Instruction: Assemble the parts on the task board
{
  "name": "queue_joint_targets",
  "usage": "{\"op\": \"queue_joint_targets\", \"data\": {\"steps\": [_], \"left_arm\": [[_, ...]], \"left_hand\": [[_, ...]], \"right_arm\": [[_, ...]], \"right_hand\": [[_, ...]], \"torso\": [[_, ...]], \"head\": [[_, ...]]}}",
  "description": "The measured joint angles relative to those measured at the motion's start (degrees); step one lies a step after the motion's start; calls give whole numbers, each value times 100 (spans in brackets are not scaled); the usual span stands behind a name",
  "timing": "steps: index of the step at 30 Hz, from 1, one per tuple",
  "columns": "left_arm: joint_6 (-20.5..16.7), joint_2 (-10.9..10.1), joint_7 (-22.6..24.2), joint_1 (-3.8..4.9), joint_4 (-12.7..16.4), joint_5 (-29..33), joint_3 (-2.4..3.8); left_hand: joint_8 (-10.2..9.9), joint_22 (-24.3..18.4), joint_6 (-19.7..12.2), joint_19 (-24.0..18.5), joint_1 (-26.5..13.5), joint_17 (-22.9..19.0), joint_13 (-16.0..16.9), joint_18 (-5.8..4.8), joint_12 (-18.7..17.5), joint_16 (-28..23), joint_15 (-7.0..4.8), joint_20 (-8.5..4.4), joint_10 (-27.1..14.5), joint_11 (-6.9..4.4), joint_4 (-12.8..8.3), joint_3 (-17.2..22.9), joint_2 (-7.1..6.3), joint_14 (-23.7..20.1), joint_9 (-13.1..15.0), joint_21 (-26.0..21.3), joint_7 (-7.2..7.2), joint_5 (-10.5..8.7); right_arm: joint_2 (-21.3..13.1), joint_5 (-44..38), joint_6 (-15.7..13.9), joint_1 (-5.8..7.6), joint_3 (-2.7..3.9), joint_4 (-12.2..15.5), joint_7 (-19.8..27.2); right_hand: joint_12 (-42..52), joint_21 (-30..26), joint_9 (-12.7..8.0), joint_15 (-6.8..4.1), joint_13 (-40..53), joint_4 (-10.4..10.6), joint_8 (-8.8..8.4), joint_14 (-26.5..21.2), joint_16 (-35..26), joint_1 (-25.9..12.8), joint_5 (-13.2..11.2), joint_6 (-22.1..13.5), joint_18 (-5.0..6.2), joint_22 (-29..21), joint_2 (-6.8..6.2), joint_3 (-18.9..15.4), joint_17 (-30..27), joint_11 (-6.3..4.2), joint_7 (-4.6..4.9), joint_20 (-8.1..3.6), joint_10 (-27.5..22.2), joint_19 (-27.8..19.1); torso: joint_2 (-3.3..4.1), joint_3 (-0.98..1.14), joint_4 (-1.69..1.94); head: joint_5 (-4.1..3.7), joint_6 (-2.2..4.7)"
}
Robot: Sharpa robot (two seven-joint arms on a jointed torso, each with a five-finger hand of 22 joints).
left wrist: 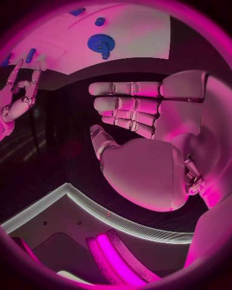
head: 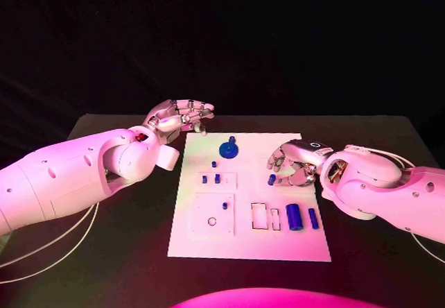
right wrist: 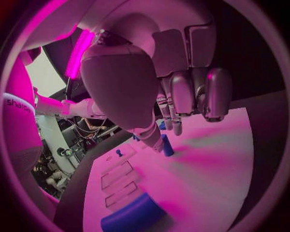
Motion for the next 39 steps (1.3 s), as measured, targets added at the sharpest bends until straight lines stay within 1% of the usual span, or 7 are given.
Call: {"op": "queue_joint_targets", "data": {"steps": [2, 4, 10, 13, 34, 37, 39], "left_arm": [[2, -1, -1, 0, 0, -7, -1], [4, -2, -2, 0, 2, -15, -1], [12, -5, -5, 0, 7, -37, -1], [15, -7, -6, 0, 9, -45, -1], [27, -21, -16, 0, 13, -63, 0], [27, -22, -16, 0, 13, -64, 0], [27, -23, -17, 0, 14, -64, 0]], "left_hand": [[0, -4, 0, 0, 0, 0, 0, 0, 0, -3, 0, 0, 0, 0, 0, 0, 0, 0, 0, 0, 0, 0], [0, -4, 0, 0, 0, 0, 0, 0, 0, -22, 0, 0, 0, 0, 0, 0, 0, 0, 0, 0, 0, 0], [0, -4, 0, 0, 0, 0, -5, 0, 0, -22, 0, 0, 0, 0, 0, 0, 0, 0, 0, 0, 0, 0], [0, -4, 0, 0, 0, 0, -5, 0, 0, -21, 0, 0, 0, 0, 0, 0, 0, 0, 0, 0, 0, 0], [0, -3, 0, 0, 0, 1, -4, 0, 0, -21, 0, 0, 0, 0, 0, 0, 0, 0, 0, 0, 0, 0], [0, -3, 0, 0, 0, -9, -4, 0, 0, -21, 0, 0, 0, 0, 0, 0, 0, 0, 0, 0, 0, 0], [0, -3, 0, 0, 0, -9, -4, 0, 0, -21, 0, 0, 0, 0, 0, 0, 0, 0, 0, 0, 0, 0]], "right_arm": [[20, 27, 3, -6, -5, -20, 1], [37, 51, 1, -11, -6, -36, 6], [84, 105, 0, -22, -13, -75, 12], [106, 118, 1, -33, -16, -103, 12], [220, 107, 9, -132, -25, -222, -5], [220, 104, -13, -135, -27, -222, -12], [218, 103, -54, -140, -32, -220, -17]], "right_hand": [[10, 145, -17, -8, -57, 98, 0, -3, 61, 29, -138, 120, 0, 0, 29, 247, 57, -8, -2, -12, 209, 72], [-50, 262, -27, -53, -102, 182, 0, -9, 91, 61, -194, 214, 0, 0, -2, 505, 90, -26, -17, -19, 410, 138], [-275, 381, -8, -88, -161, 306, 0, -2, 114, 121, -381, 503, 0, -1, -64, 1145, 91, -85, -61, -62, 812, 181], [-355, 394, 0, -95, -161, 317, 0, -9, 135, 73, -381, 530, 1, -1, -112, 1320, 84, -107, -48, -62, 874, 180], [-501, 437, 22, -94, -159, 288, 0, -9, 135, -8, -404, 569, 0, -2, -253, 1589, 71, -98, -46, -62, 970, 179], [-502, 486, 49, -98, -152, 245, 53, -5, 169, -8, -404, 676, 1, -3, -253, 1720, 71, -121, -69, -61, 1122, 179], [-515, 567, 67, -146, -141, 206, 99, 0, 175, -9, -408, 730, 1, -3, -253, 1807, 78, -139, -104, -83, 1191, 201]], "torso": [[-1, 0, -1], [-1, 0, 0], [-1, 0, -1], [-1, 0, -1], [-5, 0, -5], [-6, 0, -5], [-8, 0, -5]], "head": [[3, -4], [5, -11], [8, -21], [9, -25], [7, -64], [3, -66], [1, -66]]}}
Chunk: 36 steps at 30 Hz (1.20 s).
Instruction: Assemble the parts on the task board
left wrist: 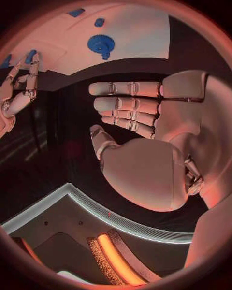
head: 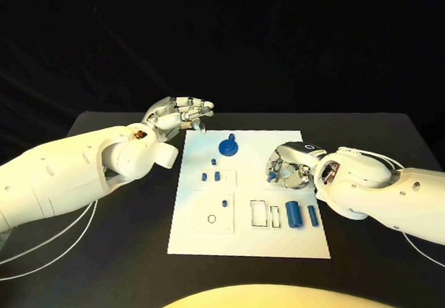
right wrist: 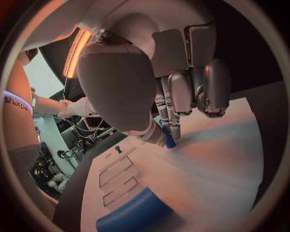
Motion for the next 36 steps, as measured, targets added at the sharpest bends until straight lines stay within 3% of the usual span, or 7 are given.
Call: {"op": "queue_joint_targets", "data": {"steps": [3, 11, 24, 30, 36], "left_arm": [[1, 0, -1, 0, 0, 0, 0], [1, 4, -2, 2, -6, -1, 0], [5, 34, -5, 0, -51, 5, 0], [12, 80, -5, 0, -87, 13, 0], [26, 126, -5, 0, -111, 20, -1]], "left_hand": [[0, 0, 0, 0, 0, 0, 0, 0, 0, 0, 0, 0, 0, 0, 0, 0, 0, 0, 0, 0, 0, 0], [0, 0, 0, 0, 0, 1, 0, 0, 0, 0, 0, 0, 0, 0, 0, 0, 0, 0, 0, 0, 0, 0], [0, -5, 0, 0, 0, 1, -6, 0, 0, 0, 0, 0, 0, 0, 0, 0, 0, 0, 0, 0, 0, 0], [0, -5, 0, 0, 22, -5, -6, 0, 0, 0, -21, 0, 0, 0, 0, 0, 22, -21, 0, 0, 0, 0], [0, -5, 0, 0, 22, -5, -5, 0, 0, 0, -21, 0, 0, 0, 0, 0, 22, -21, 0, 0, 0, 0]], "right_arm": [[-22, 0, -104, -7, -2, 25, -4], [-139, 36, -470, 19, -3, 208, 1], [-385, 249, -821, 214, 63, 868, 17], [-63, 397, -855, 154, 64, 1043, 41], [350, 472, -845, 33, 32, 1025, 96]], "right_hand": [[-23, 105, 48, -23, 24, -90, 71, 1, 34, -20, -29, 99, -63, 0, -14, 137, 35, -32, -38, -11, 138, 10], [-21, 152, 70, -91, 136, -283, 204, -9, 56, -109, -75, 226, -65, -1, 86, 329, 36, -164, -110, -68, 372, 4], [-23, 177, 70, -91, 150, -323, 204, -9, 56, -106, -86, 225, -64, -1, 129, 368, 35, -150, -109, -81, 398, 18], [-44, 177, 70, -91, 149, -347, 204, -9, 56, -113, -97, 216, -63, -2, 148, 392, 7, -149, -115, -81, 399, 18], [-44, 177, 70, -90, 149, -348, 204, -9, 56, -113, -69, 212, -62, -2, 148, 392, -6, -149, -116, -81, 399, 18]], "torso": [[-1, -1, 1], [-4, -3, 1], [-15, -4, -3], [-9, 3, -10], [-5, 3, 3]], "head": [[-5, 2], [-16, 12], [-10, 41], [38, 71], [104, 70]]}}
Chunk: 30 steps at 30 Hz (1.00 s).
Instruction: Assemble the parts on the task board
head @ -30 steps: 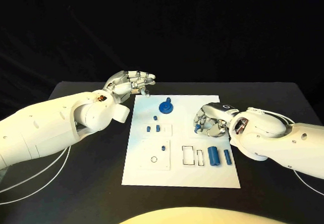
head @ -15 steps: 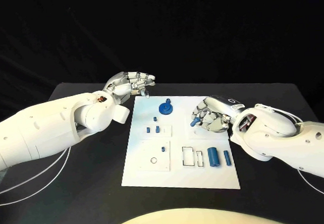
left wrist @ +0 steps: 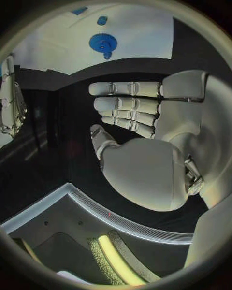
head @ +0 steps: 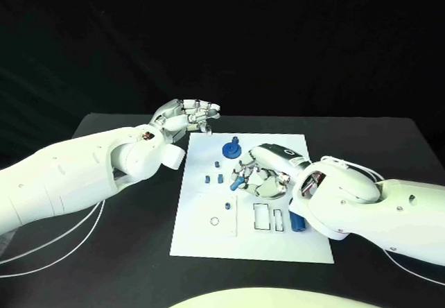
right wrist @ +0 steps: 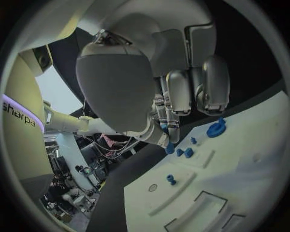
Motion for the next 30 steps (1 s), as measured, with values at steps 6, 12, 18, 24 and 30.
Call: {"op": "queue_joint_targets", "data": {"steps": [6, 12, 18, 24, 30], "left_arm": [[14, 24, -1, 0, -7, 8, -1], [24, 38, -5, -1, -5, 14, -2], [33, 45, -8, -1, 1, 18, -2], [41, 50, -11, -1, 4, 21, -4], [47, 51, -16, -1, 4, 24, -5]], "left_hand": [[0, 0, 0, 0, 0, 0, 0, 0, 0, 0, 0, 0, 0, 0, 0, 0, 0, 0, 0, 0, 0, 0], [0, 1, 0, 0, 0, 0, -5, 0, 0, 0, 0, 0, 0, 0, -17, 17, 0, 0, 0, 0, 0, 0], [0, 1, 0, 0, 0, 1, -5, 0, 0, 0, 0, 0, 0, 0, -17, 17, 0, 0, 0, 0, 0, 0], [0, 1, 0, 0, 0, 1, -4, 0, 0, 0, 0, 0, 0, 0, -17, 17, 0, 0, 0, 0, 0, 0], [0, 1, 0, 0, 0, 1, -4, 0, 0, 0, 0, 0, 0, 0, -17, 17, 0, 0, 0, 0, 0, 0]], "right_arm": [[302, 30, 52, -213, -63, -98, 47], [486, 26, 151, -375, -103, -204, 73], [628, -36, 234, -476, -125, -361, 78], [763, -159, 267, -590, -136, -478, 77], [821, -273, 283, -641, -140, -524, 65]], "right_hand": [[-22, -31, 0, 0, 14, -32, 0, 0, 0, 0, 0, -18, 1, 5, 0, 1, -23, 9, -2, 0, 9, 0], [-23, -31, 0, 0, 17, -46, 0, 0, 0, 0, 0, -20, 2, 4, -1, 16, -35, 10, -1, 0, 9, 0], [-52, -54, 0, 0, 16, -64, 0, 0, 0, -1, 31, -20, 4, 4, -1, 33, -44, 10, 1, 0, 9, 0], [-52, -55, 0, 0, 15, -71, 0, 0, 0, -2, 31, -27, 7, 4, 0, 40, -44, 21, 8, 0, 18, 0], [-52, -55, 0, 0, 15, -71, 0, 0, 0, -29, 31, -36, 8, 3, 26, 40, -44, 22, 16, 0, 19, 0]], "torso": [[5, -10, 4], [7, -13, 2], [7, -10, 1], [8, -3, -2], [9, -3, 0]], "head": [[71, -25], [127, -56], [167, -77], [186, -92], [198, -109]]}}
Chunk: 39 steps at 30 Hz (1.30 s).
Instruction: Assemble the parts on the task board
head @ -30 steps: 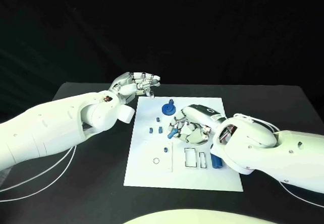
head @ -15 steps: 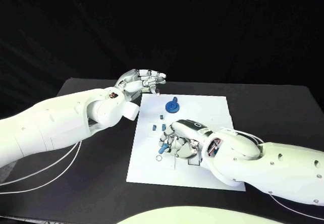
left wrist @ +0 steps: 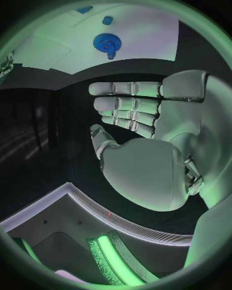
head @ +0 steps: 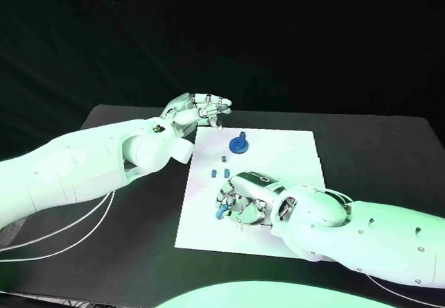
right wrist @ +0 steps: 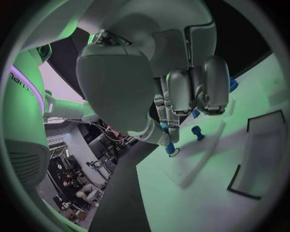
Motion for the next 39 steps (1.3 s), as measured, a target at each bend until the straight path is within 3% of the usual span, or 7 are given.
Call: {"op": "queue_joint_targets", "data": {"steps": [29, 34, 36, 39], "left_arm": [[25, -32, -38, 0, 14, 6, -3], [28, -34, -43, 0, 16, 6, -3], [29, -34, -44, 0, 16, 6, -3], [30, -34, -47, 0, 17, 6, -3]], "left_hand": [[0, 1, 0, 0, 0, -8, -4, 0, 0, 0, 0, 0, 0, 0, 0, 0, 0, 0, -6, 0, 0, 0], [0, 1, 0, 0, 0, -8, -4, 0, 0, 0, 0, 0, 0, 0, 0, 0, 0, 0, -6, 0, 0, 0], [0, 1, -5, 0, 0, -8, -4, 0, 0, -17, 0, 0, 0, 0, 0, 0, 0, 0, -6, 0, 5, 0], [0, 1, -20, 0, 0, -8, -9, 0, 0, -23, 0, 0, 0, 0, 0, 0, 0, 0, -6, 0, 20, 0]], "right_arm": [[47, -570, 124, -30, -2, 32, -387], [89, -643, 170, -30, 0, 35, -433], [115, -657, 204, -31, -6, 32, -441], [146, -662, 254, -38, -18, 23, -443]], "right_hand": [[-24, 0, 1, 0, 15, -46, 1, 0, 0, -11, 23, -28, 2, -2, -7, -1, -21, 25, 25, 0, 5, 0], [-92, -39, 4, 0, 37, -87, 67, 0, -23, -177, 28, -67, 3, -2, -110, 8, -64, 32, 50, 0, 10, 0], [-104, -44, 225, 0, 56, -88, 60, 0, -23, -310, 155, -197, 3, -2, -182, 7, -64, 62, 93, 0, -20, 0], [-143, -79, 220, 0, 87, -82, -114, 0, -23, -526, 235, -397, 3, -3, -265, -44, -64, 72, 126, 0, -33, 0]], "torso": [[-2, -3, -2], [-3, -4, -2], [-3, -4, -2], [-2, -4, -1]], "head": [[3, -45], [-3, -51], [-4, -59], [-7, -63]]}}
